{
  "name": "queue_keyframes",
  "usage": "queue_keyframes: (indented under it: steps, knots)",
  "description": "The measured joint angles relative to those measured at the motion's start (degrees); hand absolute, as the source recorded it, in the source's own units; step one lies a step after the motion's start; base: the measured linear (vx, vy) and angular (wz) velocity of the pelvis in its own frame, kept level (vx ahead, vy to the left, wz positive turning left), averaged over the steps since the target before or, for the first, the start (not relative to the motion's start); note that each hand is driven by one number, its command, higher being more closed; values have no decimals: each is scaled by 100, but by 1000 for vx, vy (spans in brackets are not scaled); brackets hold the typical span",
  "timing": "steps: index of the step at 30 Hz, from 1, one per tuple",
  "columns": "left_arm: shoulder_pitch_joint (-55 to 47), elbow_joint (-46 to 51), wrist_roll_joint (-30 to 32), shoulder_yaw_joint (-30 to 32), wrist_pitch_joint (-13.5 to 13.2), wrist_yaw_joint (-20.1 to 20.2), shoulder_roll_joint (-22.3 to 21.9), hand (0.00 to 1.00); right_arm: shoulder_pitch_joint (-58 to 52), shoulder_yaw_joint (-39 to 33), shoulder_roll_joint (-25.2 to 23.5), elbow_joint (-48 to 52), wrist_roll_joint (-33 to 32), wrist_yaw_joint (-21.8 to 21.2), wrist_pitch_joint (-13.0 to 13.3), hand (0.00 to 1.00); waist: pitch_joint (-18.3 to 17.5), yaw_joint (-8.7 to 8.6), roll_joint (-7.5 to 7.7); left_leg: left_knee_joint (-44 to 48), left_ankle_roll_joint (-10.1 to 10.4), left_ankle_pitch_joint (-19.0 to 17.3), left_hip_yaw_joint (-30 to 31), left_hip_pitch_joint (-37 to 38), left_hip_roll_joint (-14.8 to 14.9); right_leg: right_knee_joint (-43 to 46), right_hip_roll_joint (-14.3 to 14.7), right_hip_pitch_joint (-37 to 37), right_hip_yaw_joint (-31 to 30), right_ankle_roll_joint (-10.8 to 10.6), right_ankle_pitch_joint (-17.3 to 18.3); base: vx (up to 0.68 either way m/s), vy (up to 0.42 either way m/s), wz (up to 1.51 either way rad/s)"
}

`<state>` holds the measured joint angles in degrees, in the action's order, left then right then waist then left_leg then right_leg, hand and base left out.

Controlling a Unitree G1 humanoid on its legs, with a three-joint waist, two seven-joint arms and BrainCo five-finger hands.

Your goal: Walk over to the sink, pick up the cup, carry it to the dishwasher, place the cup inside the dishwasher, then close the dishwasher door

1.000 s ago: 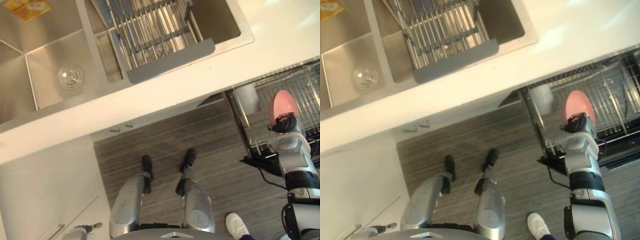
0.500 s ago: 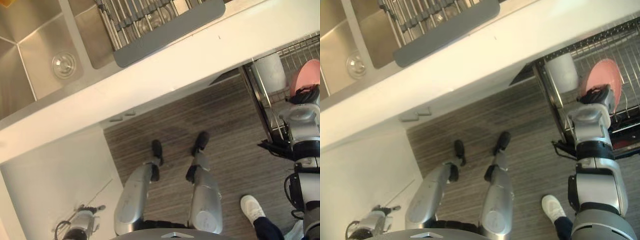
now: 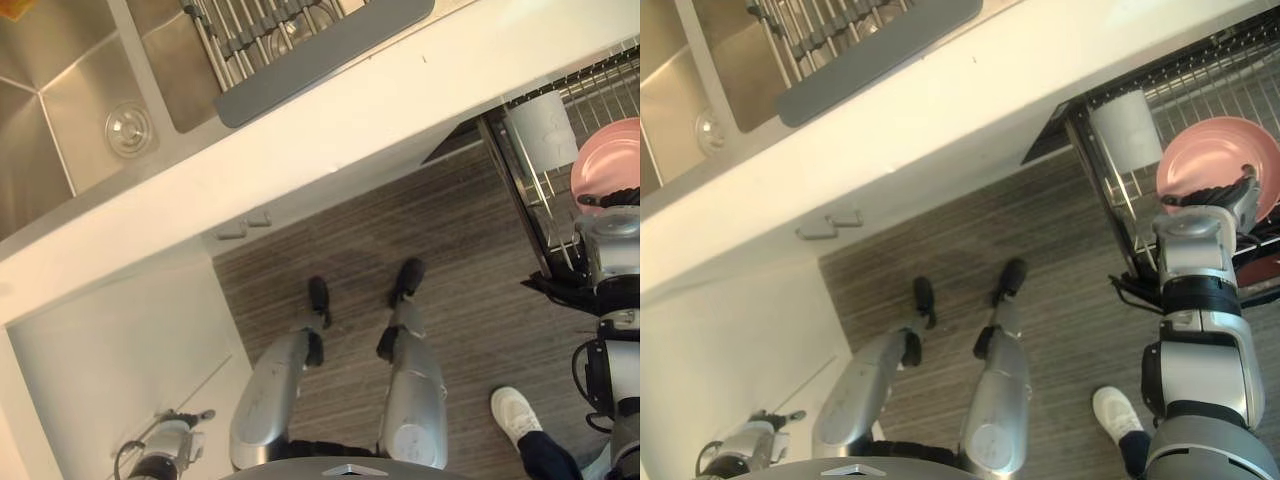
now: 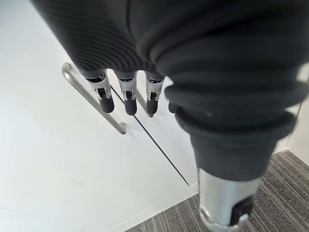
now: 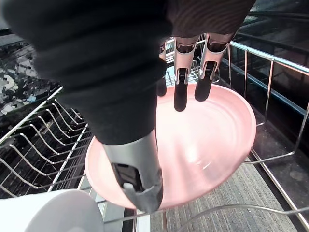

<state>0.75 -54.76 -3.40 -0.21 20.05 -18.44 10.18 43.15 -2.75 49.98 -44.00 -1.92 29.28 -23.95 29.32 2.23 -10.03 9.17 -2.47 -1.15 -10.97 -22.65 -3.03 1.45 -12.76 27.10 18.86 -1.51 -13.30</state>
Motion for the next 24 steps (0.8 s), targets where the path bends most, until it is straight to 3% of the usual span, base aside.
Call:
queue_keyframes:
  steps: [5, 11, 14, 16, 17, 19, 21, 22, 24]
  knots:
    - [0, 27, 7, 14, 11, 11, -6, 0, -36, -238, -2, 32, -248, 92, 79, 0, 0, -88, 0, -65, 11, 41, 20, 245, 8, -54, 16, -265, 32, -9, -27, -2, -7, 0]
    - [-98, 259, 16, 479, 116, 150, -9, 0, -753, -1324, -47, 754, -925, 372, 684, 0, -5, -258, 89, -224, 20, 24, 24, 732, 4, -242, 54, -760, 49, -66, 1, 18, -1, -2]
    - [-299, 320, 9, 743, 139, 168, 11, 0, -1502, -2223, -420, 1223, -1707, 589, 1284, 0, -104, -444, 331, -244, 79, -46, 9, 1005, 57, -292, 109, -1040, 49, -118, 15, 76, -9, -9]
    - [-447, 317, -68, 925, 200, 209, 0, 0, -2270, -2802, -757, 1362, -2272, 660, 1717, 0, -367, -586, 594, -241, 141, -131, 12, 1197, 119, -301, 166, -1243, 71, -114, 84, 115, -13, -4]
    - [-471, 315, -88, 950, 235, 257, 4, 0, -2473, -2960, -817, 1363, -2508, 665, 1879, 0, -435, -608, 653, -241, 141, -159, 0, 1267, 142, -301, 184, -1315, 74, -117, 99, 145, -15, -9]
    - [-505, 235, -87, 1182, 381, 426, -5, 0, -3092, -3664, -1043, 1343, -3586, 576, 2473, 0, -765, -664, 835, -264, 188, -244, -31, 1523, 209, -289, 217, -1549, 78, -113, 199, 130, -8, -10]
    - [-524, 227, -88, 1341, 401, 452, -23, 0, -3318, -4069, -1129, 1296, -4195, 283, 2766, 0, -937, -715, 900, -359, 196, -251, -57, 1702, 235, -257, 237, -1682, 80, -122, 263, 55, -10, -9]
    - [-524, 225, -93, 1437, 400, 496, -23, 0, -3524, -4333, -1132, 1165, -4628, -92, 3005, 0, -1066, -730, 927, -442, 223, -273, -91, 1820, 255, -233, 254, -1777, 82, -100, 353, 27, -16, -10]
    - [-524, 220, -96, 1612, 401, 507, -53, 0, -3669, -4609, -1211, 1126, -4874, -333, 3091, 0, -1183, -740, 919, -464, 279, -322, -121, 1904, 283, -234, 276, -1850, 86, -84, 395, 29, -17, -9]
